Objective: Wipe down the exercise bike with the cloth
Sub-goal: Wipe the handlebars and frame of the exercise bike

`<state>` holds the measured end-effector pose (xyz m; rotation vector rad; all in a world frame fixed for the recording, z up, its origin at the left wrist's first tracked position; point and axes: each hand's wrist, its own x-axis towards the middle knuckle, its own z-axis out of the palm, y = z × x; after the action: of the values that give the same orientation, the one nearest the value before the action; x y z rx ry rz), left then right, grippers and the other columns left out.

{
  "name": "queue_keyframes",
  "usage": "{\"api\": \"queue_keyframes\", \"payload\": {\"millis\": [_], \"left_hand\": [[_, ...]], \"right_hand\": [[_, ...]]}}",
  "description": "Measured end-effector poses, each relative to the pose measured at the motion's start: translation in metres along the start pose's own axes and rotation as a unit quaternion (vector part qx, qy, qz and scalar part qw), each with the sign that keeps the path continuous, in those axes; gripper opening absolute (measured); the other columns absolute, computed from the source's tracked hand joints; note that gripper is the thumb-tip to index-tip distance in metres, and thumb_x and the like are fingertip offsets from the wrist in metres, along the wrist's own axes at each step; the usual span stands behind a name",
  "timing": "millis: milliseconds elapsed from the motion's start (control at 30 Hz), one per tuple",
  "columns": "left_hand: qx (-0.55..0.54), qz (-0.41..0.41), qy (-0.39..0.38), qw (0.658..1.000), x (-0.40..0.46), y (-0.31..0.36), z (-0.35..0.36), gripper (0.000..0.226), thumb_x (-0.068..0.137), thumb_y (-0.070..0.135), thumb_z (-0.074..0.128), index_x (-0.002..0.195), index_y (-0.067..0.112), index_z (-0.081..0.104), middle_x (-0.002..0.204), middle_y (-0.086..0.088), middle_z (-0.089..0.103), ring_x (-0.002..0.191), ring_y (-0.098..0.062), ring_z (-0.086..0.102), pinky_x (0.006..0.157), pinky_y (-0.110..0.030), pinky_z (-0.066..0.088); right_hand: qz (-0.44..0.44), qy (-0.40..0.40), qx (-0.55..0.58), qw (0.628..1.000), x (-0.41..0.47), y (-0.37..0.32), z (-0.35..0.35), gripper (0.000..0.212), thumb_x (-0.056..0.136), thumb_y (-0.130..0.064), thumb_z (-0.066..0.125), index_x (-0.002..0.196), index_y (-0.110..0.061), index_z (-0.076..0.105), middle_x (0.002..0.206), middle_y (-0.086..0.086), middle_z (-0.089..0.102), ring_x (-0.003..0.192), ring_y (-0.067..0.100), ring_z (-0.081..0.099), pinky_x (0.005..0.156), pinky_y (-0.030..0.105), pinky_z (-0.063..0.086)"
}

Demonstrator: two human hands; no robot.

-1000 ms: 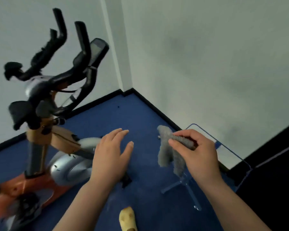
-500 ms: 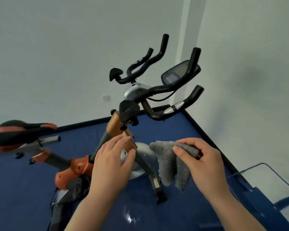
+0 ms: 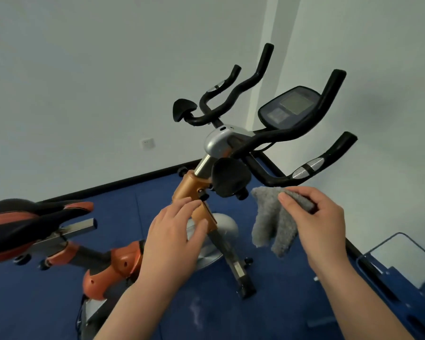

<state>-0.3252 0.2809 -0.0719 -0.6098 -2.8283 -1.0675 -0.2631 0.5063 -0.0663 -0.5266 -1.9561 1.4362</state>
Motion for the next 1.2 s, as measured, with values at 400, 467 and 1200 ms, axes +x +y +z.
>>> {"api": "queue_keyframes", "payload": {"millis": [400, 467, 1200], "left_hand": [[-0.031, 0.014, 0.016, 0.999, 0.095, -0.016, 0.036, 0.031, 0.088, 0.030, 0.054, 0.119, 0.036, 0.055, 0.112, 0.026, 0.045, 0.097, 0.005, 0.039, 0.086, -0.017, 0.030], [-0.051, 0.011, 0.005, 0.999, 0.103, -0.021, 0.043, 0.033, 0.088, 0.032, 0.052, 0.120, 0.038, 0.052, 0.111, 0.025, 0.050, 0.091, 0.012, 0.042, 0.076, -0.006, 0.031], [-0.283, 0.133, -0.156, 0.937, 0.190, -0.062, 0.051, 0.027, 0.090, 0.024, 0.055, 0.115, 0.030, 0.065, 0.098, 0.017, 0.067, 0.093, 0.006, 0.061, 0.079, -0.016, 0.049]], "right_hand": [[-0.255, -0.099, -0.230, 0.934, 0.096, 0.005, 0.088, 0.016, 0.076, -0.026, 0.076, 0.090, -0.023, 0.068, 0.088, -0.010, 0.064, 0.085, 0.011, 0.060, 0.086, 0.030, 0.043], [-0.267, -0.147, -0.305, 0.902, 0.089, 0.018, 0.097, 0.018, 0.074, -0.032, 0.077, 0.090, -0.025, 0.071, 0.091, -0.009, 0.063, 0.093, 0.015, 0.057, 0.091, 0.037, 0.040], [-0.070, 0.012, -0.490, 0.869, 0.051, -0.002, 0.127, 0.016, 0.075, -0.014, 0.076, 0.091, -0.011, 0.076, 0.091, 0.003, 0.062, 0.090, 0.024, 0.058, 0.066, 0.033, 0.054]]}}
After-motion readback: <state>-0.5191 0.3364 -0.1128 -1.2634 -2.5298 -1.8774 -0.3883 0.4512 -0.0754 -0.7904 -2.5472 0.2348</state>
